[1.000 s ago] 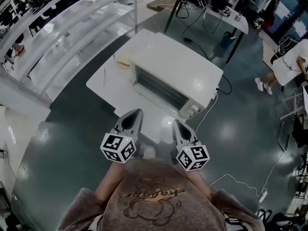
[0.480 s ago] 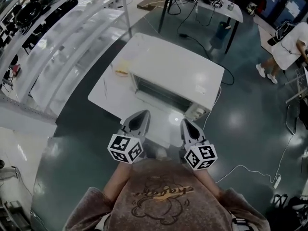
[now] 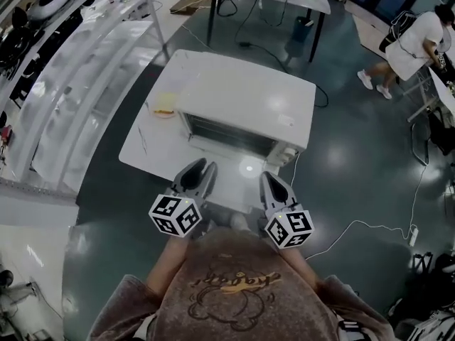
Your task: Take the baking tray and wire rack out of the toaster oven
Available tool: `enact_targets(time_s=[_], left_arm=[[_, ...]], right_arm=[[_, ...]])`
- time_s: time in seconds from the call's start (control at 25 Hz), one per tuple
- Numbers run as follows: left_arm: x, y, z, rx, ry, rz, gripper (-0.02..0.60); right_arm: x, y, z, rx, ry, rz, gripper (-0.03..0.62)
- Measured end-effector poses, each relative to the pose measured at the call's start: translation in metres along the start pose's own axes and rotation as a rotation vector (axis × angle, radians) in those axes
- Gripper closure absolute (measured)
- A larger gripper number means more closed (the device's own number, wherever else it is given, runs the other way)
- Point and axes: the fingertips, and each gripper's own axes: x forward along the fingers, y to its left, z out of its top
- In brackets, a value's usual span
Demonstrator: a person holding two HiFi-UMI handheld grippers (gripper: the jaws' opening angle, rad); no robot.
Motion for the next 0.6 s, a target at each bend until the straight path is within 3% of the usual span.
enact_targets(time_s=[0.12,0.2,0.44,0.6], left_arm=[[0.005,0.005,-0.005,-0.086,-0.005,-0.038,0.377],[0.008,0.009,-0.008,-0.155,-0.016,-0.052,0.346],[0.032,0.023,-0.028,-0.183,0.040,-0.066,0.347],[0.053,0.041,-0.046,-0.228,0.075,-0.037,0.347]], right_arm=[[-0.006,-0.004,-0.005,0.010,-0.008,-0.035,0.595],[-0.008,-0.005,-0.007,0.015,-0.011,-0.050,0.595],[-0.014,-0.008,-0.008,0.017,-0.017,-0.086,0.595],[-0.018,-0.010,-0.009,0.023,-0.016,-0.106,0.595]])
